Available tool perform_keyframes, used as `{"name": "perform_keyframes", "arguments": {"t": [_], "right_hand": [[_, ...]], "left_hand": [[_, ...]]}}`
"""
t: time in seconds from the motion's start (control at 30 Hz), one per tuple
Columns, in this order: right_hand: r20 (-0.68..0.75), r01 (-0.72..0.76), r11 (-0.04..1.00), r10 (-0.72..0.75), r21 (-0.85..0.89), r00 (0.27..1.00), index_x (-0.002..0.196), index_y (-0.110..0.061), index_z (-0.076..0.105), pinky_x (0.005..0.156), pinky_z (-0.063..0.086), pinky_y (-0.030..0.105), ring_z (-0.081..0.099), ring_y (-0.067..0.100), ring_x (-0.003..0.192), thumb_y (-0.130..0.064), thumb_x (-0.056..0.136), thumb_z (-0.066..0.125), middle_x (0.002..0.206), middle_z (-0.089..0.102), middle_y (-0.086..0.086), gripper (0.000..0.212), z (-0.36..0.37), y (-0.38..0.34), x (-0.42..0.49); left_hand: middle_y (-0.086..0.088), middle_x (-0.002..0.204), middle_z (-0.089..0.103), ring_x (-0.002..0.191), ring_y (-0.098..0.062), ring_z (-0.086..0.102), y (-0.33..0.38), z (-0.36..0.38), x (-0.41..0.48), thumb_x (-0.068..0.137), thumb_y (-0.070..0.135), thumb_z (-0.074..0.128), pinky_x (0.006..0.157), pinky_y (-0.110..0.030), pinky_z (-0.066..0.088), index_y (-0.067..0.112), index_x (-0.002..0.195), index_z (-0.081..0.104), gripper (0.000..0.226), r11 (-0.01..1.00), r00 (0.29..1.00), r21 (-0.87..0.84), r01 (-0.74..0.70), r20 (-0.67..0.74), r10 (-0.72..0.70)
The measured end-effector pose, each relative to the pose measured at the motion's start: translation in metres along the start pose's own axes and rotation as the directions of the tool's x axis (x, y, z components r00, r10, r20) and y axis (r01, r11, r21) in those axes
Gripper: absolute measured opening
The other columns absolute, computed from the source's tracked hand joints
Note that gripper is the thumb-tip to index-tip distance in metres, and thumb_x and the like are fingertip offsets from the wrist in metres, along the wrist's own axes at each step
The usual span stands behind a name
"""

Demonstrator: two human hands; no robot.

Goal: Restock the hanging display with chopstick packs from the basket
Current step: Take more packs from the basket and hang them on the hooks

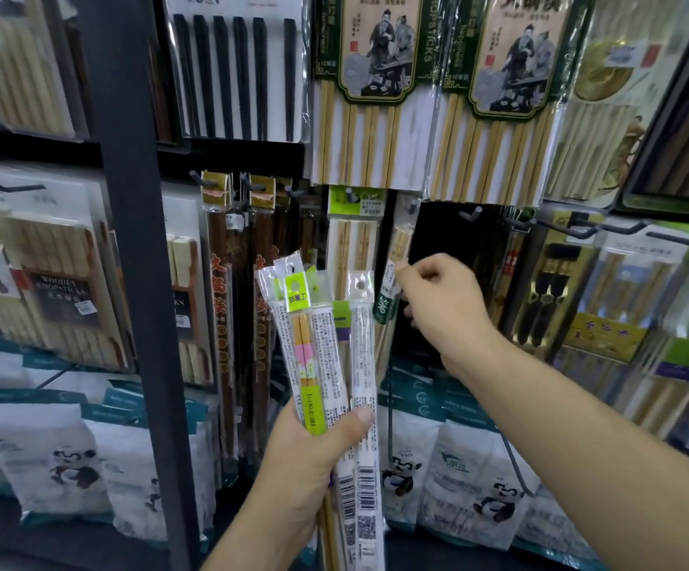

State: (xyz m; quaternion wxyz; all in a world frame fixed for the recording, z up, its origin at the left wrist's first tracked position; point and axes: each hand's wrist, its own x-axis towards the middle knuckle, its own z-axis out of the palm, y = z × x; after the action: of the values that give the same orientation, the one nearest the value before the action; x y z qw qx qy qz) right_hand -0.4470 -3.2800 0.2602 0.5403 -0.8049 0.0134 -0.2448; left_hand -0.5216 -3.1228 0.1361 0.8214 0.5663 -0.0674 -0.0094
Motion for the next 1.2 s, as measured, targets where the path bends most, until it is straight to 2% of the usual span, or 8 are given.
{"name": "perform_keyframes", "arguments": {"t": [0.13, 0.27, 0.4, 0.57, 0.77, 0.97, 1.1, 1.2], "right_hand": [[0.281, -0.081, 0.996, 0.068, 0.034, 0.957, 0.091, -0.007, 0.068, 0.051, 0.051, 0.022, 0.063, 0.011, 0.059, -0.036, 0.098, 0.065, 0.075, 0.070, 0.004, 0.030, 0.002, 0.007, -0.031], [0.307, -0.115, 0.974, 0.051, 0.195, 0.950, 0.099, -0.013, 0.065, 0.052, 0.052, 0.024, 0.072, 0.013, 0.071, -0.032, 0.097, 0.069, 0.082, 0.076, 0.000, 0.019, -0.004, 0.003, -0.051], [0.402, -0.042, 0.996, 0.007, 0.078, 0.916, 0.103, -0.020, 0.060, 0.058, 0.054, 0.027, 0.073, 0.020, 0.078, -0.037, 0.076, 0.089, 0.091, 0.075, 0.008, 0.043, -0.002, 0.005, -0.063], [0.391, -0.029, 0.997, -0.002, 0.071, 0.920, 0.100, -0.007, 0.061, 0.066, 0.059, 0.052, 0.067, 0.030, 0.078, -0.030, 0.070, 0.094, 0.099, 0.065, 0.029, 0.050, -0.005, 0.006, -0.059], [0.346, -0.113, 0.974, 0.040, 0.194, 0.937, 0.099, -0.011, 0.067, 0.051, 0.051, 0.025, 0.060, 0.015, 0.057, -0.021, 0.081, 0.087, 0.080, 0.069, 0.014, 0.028, -0.009, 0.014, -0.050], [0.329, -0.106, 0.974, 0.035, 0.202, 0.944, 0.105, -0.020, 0.060, 0.061, 0.052, 0.030, 0.072, 0.032, 0.080, -0.019, 0.094, 0.073, 0.088, 0.076, 0.013, 0.017, -0.006, 0.013, -0.045], [0.311, -0.025, 0.988, -0.025, 0.155, 0.950, 0.105, -0.024, 0.058, 0.065, 0.053, 0.027, 0.067, 0.014, 0.071, -0.029, 0.093, 0.074, 0.089, 0.073, 0.012, 0.020, -0.005, 0.006, -0.048], [0.349, 0.062, 0.994, -0.090, 0.089, 0.933, 0.104, -0.022, 0.060, 0.068, 0.060, 0.031, 0.071, 0.015, 0.075, -0.027, 0.090, 0.078, 0.093, 0.072, 0.011, 0.024, -0.002, 0.002, -0.054]], "left_hand": [[-0.005, 0.111, 0.079, 0.100, -0.024, 0.076, -0.001, 0.002, 0.000, 0.063, 0.028, 0.094, 0.076, -0.030, 0.062, 0.031, 0.108, 0.076, 0.048, 1.000, 0.999, -0.001, -0.026, 0.028, 0.026], [-0.004, 0.103, 0.080, 0.092, -0.022, 0.077, -0.005, 0.002, 0.000, 0.070, 0.019, 0.091, 0.071, -0.025, 0.061, 0.026, 0.110, 0.073, 0.045, 0.997, 0.998, 0.050, -0.051, -0.020, 0.052], [-0.003, 0.095, 0.079, 0.088, -0.020, 0.076, -0.009, 0.006, -0.001, 0.066, 0.028, 0.089, 0.071, -0.026, 0.059, 0.038, 0.098, 0.072, 0.038, 0.982, 0.996, 0.167, -0.085, -0.008, 0.088], [-0.003, 0.099, 0.080, 0.090, -0.018, 0.077, -0.009, 0.011, -0.003, 0.066, 0.019, 0.090, 0.071, -0.023, 0.058, 0.037, 0.098, 0.074, 0.039, 0.989, 0.995, 0.109, -0.098, 0.023, 0.097], [-0.004, 0.102, 0.081, 0.091, -0.018, 0.078, -0.005, 0.014, -0.003, 0.066, 0.017, 0.088, 0.067, -0.020, 0.060, 0.019, 0.114, 0.071, 0.051, 0.997, 0.997, 0.021, -0.075, 0.014, 0.075], [-0.001, 0.095, 0.081, 0.085, -0.014, 0.078, -0.006, 0.013, -0.003, 0.063, 0.024, 0.086, 0.064, -0.017, 0.058, 0.015, 0.113, 0.069, 0.053, 0.999, 0.999, -0.005, -0.051, 0.015, 0.051], [-0.003, 0.100, 0.081, 0.092, -0.018, 0.078, -0.005, 0.014, -0.004, 0.064, 0.025, 0.097, 0.070, -0.022, 0.061, 0.016, 0.118, 0.067, 0.062, 1.000, 0.999, 0.016, -0.017, 0.040, 0.016], [-0.002, 0.103, 0.080, 0.098, -0.019, 0.077, -0.006, 0.013, -0.003, 0.066, 0.029, 0.091, 0.081, -0.031, 0.059, 0.019, 0.121, 0.066, 0.061, 0.998, 1.000, 0.060, -0.018, 0.022, 0.017]]}}
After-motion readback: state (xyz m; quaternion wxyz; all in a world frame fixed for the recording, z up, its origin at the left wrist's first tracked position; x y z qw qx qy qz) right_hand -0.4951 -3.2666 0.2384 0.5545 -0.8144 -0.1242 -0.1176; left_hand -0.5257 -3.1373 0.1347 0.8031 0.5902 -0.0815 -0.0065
